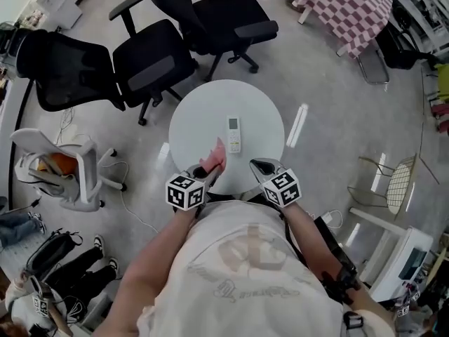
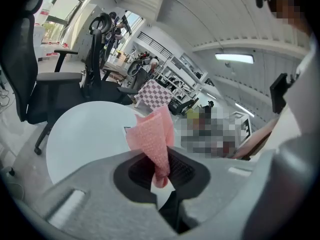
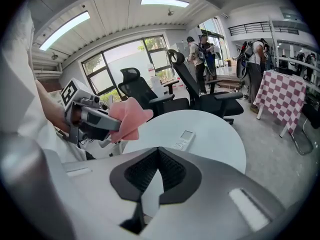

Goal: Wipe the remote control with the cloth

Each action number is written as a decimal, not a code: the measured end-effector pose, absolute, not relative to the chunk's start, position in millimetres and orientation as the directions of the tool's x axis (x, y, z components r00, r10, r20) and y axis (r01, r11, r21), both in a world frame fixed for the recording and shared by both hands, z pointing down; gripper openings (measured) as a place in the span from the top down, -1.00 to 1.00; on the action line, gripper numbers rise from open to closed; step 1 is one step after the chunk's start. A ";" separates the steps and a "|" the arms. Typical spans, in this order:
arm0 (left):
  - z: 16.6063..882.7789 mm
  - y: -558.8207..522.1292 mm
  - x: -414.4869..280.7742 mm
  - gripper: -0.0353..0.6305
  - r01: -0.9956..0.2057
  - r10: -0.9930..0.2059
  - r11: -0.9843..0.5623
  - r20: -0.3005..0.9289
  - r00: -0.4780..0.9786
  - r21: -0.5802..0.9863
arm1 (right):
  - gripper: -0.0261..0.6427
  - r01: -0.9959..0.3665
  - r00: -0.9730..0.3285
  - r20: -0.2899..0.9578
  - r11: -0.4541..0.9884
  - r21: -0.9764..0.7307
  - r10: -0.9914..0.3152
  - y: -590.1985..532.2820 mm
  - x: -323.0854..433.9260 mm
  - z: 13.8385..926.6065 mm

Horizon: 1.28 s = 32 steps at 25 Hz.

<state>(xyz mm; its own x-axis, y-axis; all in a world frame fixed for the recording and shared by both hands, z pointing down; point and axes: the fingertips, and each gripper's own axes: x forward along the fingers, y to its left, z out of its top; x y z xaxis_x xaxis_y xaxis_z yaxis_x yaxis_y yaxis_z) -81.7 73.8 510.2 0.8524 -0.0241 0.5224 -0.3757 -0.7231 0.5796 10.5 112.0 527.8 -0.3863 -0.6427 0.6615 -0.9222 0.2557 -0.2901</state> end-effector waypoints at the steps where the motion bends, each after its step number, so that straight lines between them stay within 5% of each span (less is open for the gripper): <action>1: 511.8 69.0 -83.2 0.79 -0.370 -0.016 -0.725 0.524 0.852 0.581 | 0.90 -0.924 -0.382 0.671 0.254 -0.286 -0.635 108.9 6.7 530.6; 13: 533.2 32.1 -87.7 0.79 -0.365 0.025 -0.719 0.547 0.837 0.591 | 0.89 -0.939 -0.342 0.774 0.218 -0.265 -0.532 82.5 4.6 575.1; 18: 546.5 22.5 -83.5 0.79 -0.382 0.037 -0.727 0.588 0.808 0.571 | 0.68 -0.938 -0.341 0.809 0.118 -0.325 -0.478 69.3 5.9 607.8; 27: 564.5 4.7 -55.2 0.79 -0.383 0.066 -0.740 0.627 0.777 0.553 | -0.09 -0.950 -0.285 0.876 -0.003 -0.311 -0.389 48.3 3.7 651.4; 32: 579.7 7.4 -37.2 0.79 -0.315 0.183 -0.750 0.640 0.747 0.582 | -0.20 -0.957 -0.274 0.883 0.014 -0.291 -0.381 43.2 -6.2 665.5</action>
<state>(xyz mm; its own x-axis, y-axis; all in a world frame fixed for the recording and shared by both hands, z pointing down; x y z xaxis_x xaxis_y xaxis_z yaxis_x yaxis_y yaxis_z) -37.2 7.4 579.7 0.7467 0.1827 0.6396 -0.3147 -0.7500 0.5817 -6.2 43.2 665.5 -0.2738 -0.3808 0.8832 -0.9568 0.0143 -0.2905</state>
